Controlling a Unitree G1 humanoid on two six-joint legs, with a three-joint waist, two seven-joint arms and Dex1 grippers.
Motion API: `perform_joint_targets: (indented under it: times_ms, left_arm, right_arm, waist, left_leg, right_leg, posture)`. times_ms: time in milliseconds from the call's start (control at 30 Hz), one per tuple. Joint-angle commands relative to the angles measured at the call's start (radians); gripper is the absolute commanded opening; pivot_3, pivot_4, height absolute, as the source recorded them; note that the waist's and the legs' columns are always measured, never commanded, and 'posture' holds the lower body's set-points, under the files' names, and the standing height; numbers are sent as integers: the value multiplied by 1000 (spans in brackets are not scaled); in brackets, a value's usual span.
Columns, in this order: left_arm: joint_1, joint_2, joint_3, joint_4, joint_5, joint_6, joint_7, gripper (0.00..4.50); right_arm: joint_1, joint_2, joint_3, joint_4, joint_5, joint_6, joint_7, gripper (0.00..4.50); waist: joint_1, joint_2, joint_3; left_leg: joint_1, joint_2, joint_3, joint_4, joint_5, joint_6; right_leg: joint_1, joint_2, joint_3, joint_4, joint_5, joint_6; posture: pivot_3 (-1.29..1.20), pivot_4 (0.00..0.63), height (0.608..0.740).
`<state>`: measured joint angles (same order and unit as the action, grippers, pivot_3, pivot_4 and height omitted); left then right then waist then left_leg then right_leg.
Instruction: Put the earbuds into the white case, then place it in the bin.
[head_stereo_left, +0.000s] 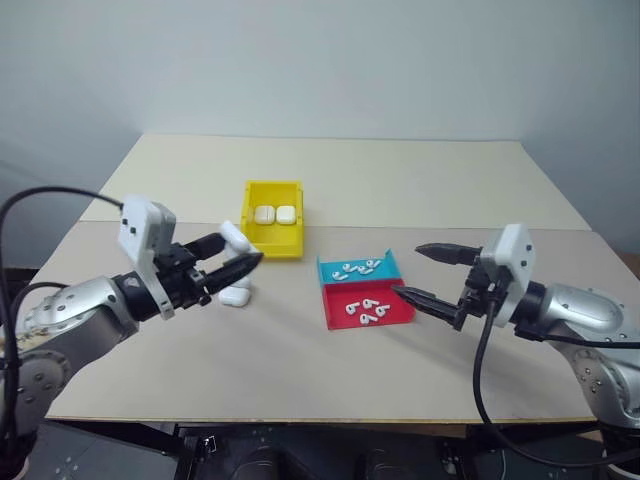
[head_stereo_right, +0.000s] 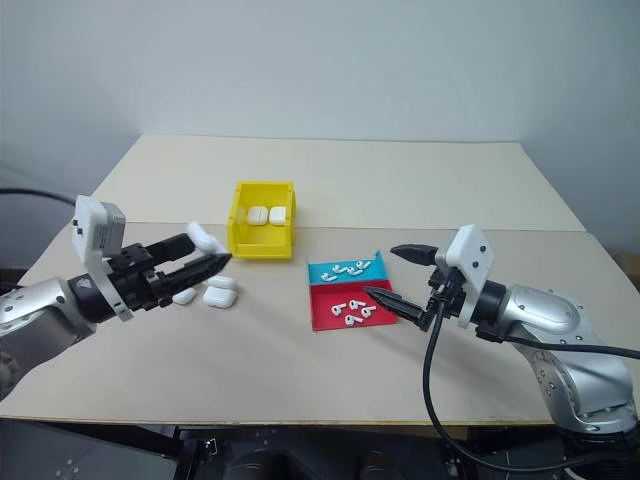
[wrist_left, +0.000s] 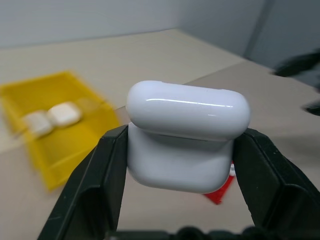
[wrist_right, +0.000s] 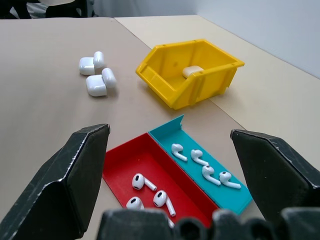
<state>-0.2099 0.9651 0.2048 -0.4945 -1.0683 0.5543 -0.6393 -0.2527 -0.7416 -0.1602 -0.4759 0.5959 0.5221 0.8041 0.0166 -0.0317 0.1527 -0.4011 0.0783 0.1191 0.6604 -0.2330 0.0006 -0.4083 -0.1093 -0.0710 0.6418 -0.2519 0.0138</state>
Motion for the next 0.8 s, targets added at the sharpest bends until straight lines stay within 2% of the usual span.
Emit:
perform_joint_targets:
  times_ms: [33,133,233,367,500,567,800]
  left_arm:
    - [-94,-50,-70,90,119,-124,-251,2848]
    - [-165,-97,-115,150,162,-159,-388,2848]
    - [-229,-157,-111,203,133,-181,-520,2848]
    - [-271,-159,-125,246,176,-151,-594,2848]
    - [-203,-43,-215,289,410,-263,-740,2848]
    - [-186,-5,-260,294,486,-269,-758,2848]
    - [-180,6,-429,315,745,-274,-716,2848]
  right_arm:
    - [-17,5,-14,-15,-11,-39,-6,4500]
    - [-14,9,-15,-20,-16,-42,-9,4500]
    - [-2,10,-17,-38,-15,-43,-4,4500]
    - [5,12,-12,-56,-9,-35,0,4500]
    - [16,13,-17,-75,2,-28,2,4500]
    - [21,15,-16,-79,2,-27,0,4500]
    - [33,16,-13,-100,5,-20,-4,4500]
  waist:
    - [1,0,0]
    - [1,0,0]
    - [-1,0,0]
    - [-8,0,0]
    - [-11,0,0]
    - [-8,0,0]
    - [-1,0,0]
  left_leg:
    - [0,0,0,0,0,0]
    - [-1,0,-1,1,0,0]
    - [-2,0,-1,1,0,1]
    - [-2,0,-1,1,0,1]
    - [-2,1,-1,1,0,1]
    - [-2,1,-1,1,0,1]
    - [-6,1,-1,2,0,1]
  right_leg:
    - [0,0,0,0,0,0]
    - [0,0,-1,0,0,0]
    - [0,0,-1,0,0,1]
    - [-1,0,-1,1,0,1]
    - [-1,1,-1,1,0,1]
    - [-2,1,-1,1,0,1]
    - [-5,1,-1,1,0,1]
  posture:
    - [0,150,740]
    - [0,150,740]
    - [0,150,740]
    - [0,150,740]
    - [0,150,740]
    - [0,150,740]
    - [0,150,740]
